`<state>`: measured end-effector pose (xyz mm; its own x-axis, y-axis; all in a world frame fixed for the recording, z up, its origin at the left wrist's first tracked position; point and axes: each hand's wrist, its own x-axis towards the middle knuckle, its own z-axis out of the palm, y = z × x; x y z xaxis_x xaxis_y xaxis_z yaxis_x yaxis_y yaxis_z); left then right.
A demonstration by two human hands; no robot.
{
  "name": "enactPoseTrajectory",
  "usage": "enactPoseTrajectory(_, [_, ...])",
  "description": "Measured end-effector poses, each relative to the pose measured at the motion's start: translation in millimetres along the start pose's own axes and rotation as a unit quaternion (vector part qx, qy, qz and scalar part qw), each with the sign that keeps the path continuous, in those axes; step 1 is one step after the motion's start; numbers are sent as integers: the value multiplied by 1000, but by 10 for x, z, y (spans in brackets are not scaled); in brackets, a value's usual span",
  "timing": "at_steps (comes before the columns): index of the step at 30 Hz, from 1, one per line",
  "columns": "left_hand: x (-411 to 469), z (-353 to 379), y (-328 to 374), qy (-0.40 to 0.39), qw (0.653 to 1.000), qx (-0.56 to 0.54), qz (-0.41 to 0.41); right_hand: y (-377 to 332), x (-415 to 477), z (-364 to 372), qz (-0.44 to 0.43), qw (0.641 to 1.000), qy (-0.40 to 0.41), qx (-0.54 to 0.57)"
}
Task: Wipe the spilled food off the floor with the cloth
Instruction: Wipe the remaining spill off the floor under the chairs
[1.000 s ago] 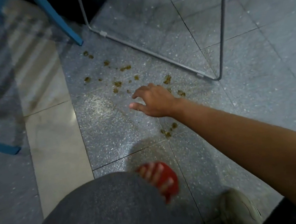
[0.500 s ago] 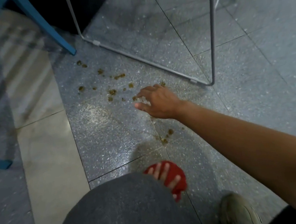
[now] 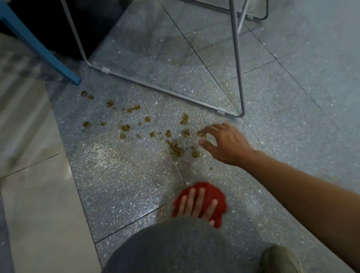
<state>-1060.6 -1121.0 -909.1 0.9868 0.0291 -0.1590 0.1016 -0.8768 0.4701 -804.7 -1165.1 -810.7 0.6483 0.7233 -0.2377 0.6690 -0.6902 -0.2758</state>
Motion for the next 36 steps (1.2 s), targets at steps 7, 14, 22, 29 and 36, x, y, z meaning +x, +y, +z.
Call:
enactPoseTrajectory(7, [658, -355, -925, 61, 979, 99, -166, 255, -139, 76, 62, 996, 62, 0])
enactPoseTrajectory(14, [333, 98, -179, 7, 999, 35, 26, 170, -204, 205, 70, 996, 61, 7])
enactPoseTrajectory(22, [614, -530, -827, 39, 958, 38, -281, 131, -259, 283, 80, 996, 49, 0])
enactPoseTrajectory(29, [635, -264, -326, -44, 993, 106, -20, -176, -303, 415, 5, 999, 34, -27])
enactPoseTrajectory(36, [184, -499, -635, 39, 944, -10, -328, -441, -548, 580, -75, 997, 11, -34])
